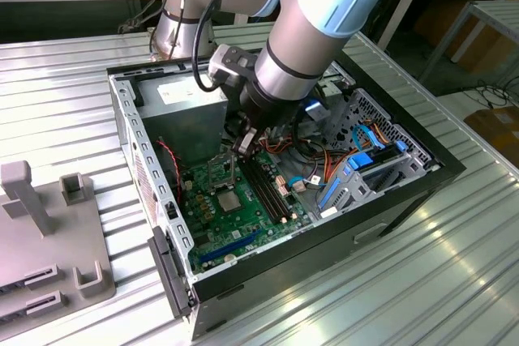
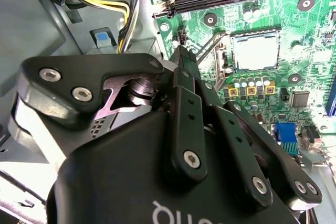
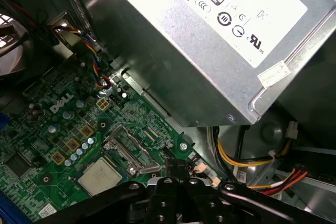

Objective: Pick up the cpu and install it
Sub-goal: 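Close the cpu cover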

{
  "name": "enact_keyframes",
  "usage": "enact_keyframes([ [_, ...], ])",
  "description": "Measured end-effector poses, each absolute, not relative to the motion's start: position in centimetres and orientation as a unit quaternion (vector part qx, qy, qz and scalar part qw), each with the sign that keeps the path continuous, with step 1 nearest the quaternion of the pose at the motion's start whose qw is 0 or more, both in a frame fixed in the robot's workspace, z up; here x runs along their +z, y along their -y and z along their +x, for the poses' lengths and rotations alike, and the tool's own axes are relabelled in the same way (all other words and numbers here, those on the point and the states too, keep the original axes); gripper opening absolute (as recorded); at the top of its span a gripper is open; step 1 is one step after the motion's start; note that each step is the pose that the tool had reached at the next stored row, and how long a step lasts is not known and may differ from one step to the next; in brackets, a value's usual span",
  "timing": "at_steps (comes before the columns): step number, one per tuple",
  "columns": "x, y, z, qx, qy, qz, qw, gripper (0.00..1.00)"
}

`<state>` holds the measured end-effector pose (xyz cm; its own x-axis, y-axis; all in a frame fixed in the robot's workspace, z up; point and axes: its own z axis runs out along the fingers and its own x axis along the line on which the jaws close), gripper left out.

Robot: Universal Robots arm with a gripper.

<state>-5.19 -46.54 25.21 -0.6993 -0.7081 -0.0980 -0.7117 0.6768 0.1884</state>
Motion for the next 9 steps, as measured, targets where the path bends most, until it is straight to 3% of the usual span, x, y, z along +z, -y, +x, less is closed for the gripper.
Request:
enact_keyframes([
  [9, 25.35, 46.76, -5.19, 0.107, -0.915, -0.390, 0.008, 0.11],
])
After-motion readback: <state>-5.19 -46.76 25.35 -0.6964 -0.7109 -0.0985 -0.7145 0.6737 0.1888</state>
